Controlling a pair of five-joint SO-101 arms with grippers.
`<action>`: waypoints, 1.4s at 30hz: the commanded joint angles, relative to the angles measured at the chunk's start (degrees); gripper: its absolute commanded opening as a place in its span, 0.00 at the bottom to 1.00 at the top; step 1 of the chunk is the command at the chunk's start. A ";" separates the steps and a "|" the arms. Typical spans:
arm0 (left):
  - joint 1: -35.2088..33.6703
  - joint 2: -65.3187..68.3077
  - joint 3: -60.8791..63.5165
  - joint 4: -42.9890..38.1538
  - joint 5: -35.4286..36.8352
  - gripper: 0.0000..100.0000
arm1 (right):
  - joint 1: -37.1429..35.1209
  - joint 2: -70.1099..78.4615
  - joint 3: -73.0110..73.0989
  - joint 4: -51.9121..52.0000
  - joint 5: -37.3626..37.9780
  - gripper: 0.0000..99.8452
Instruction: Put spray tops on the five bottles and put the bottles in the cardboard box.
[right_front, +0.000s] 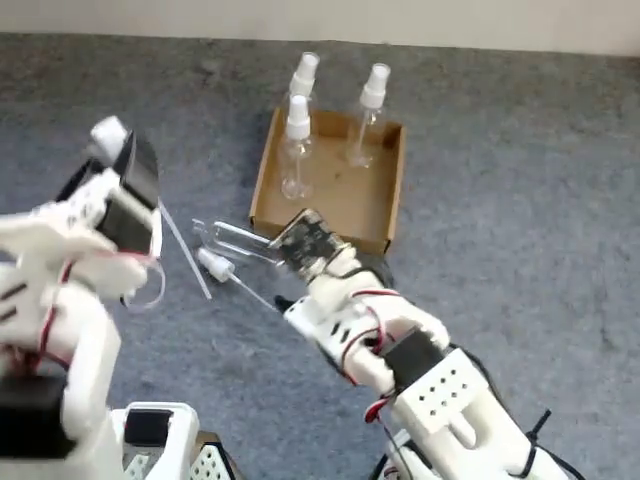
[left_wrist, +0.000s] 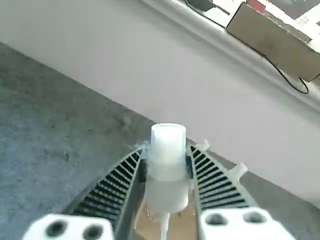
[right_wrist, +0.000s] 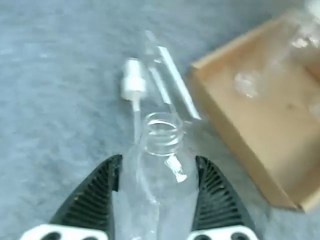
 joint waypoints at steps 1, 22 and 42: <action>-0.66 -7.34 12.62 -8.53 0.62 0.00 | -6.37 -1.71 -0.40 -1.80 -0.44 0.00; 8.04 -33.27 40.48 -23.30 -2.46 0.00 | -10.77 -1.71 -0.04 -1.80 -0.44 0.00; 9.98 -33.80 47.96 -27.08 -2.55 0.00 | -10.42 -1.71 -0.22 -1.71 -0.09 0.00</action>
